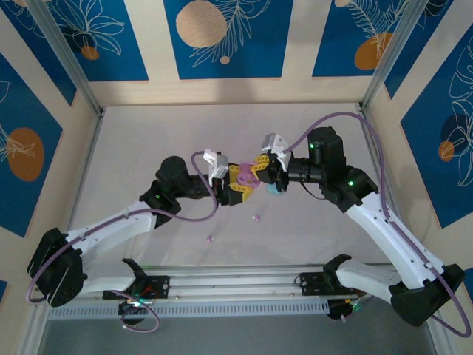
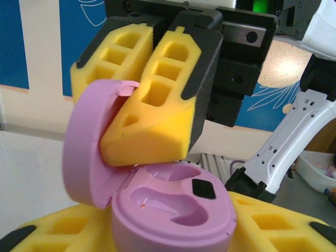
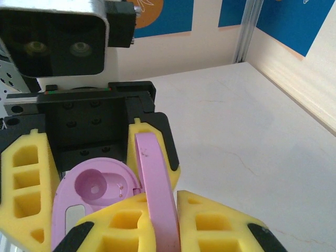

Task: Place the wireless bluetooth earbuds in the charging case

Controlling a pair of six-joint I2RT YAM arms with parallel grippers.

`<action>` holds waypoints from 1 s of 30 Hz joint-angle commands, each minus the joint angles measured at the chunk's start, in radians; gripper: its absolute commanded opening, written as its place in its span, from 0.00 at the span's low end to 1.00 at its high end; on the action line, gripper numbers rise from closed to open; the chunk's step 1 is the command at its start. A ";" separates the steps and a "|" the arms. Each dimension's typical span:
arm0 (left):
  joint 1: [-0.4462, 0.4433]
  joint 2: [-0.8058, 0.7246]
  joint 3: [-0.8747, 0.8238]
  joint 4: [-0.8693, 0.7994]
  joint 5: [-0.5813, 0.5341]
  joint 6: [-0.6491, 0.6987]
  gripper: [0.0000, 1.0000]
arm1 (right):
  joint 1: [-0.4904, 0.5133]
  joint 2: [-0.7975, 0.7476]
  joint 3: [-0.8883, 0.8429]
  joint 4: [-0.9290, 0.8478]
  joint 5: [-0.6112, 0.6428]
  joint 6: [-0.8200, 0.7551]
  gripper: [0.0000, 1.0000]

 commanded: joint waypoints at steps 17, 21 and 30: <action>-0.008 -0.072 -0.025 -0.008 -0.142 0.074 0.29 | -0.077 -0.058 0.070 -0.066 0.063 0.353 0.56; -0.009 -0.111 -0.065 -0.013 -0.252 0.096 0.27 | -0.195 -0.060 0.094 -0.167 0.056 0.599 0.56; -0.008 -0.211 -0.109 -0.042 -0.362 0.132 0.27 | -0.268 0.120 -0.175 -0.313 0.003 0.867 0.37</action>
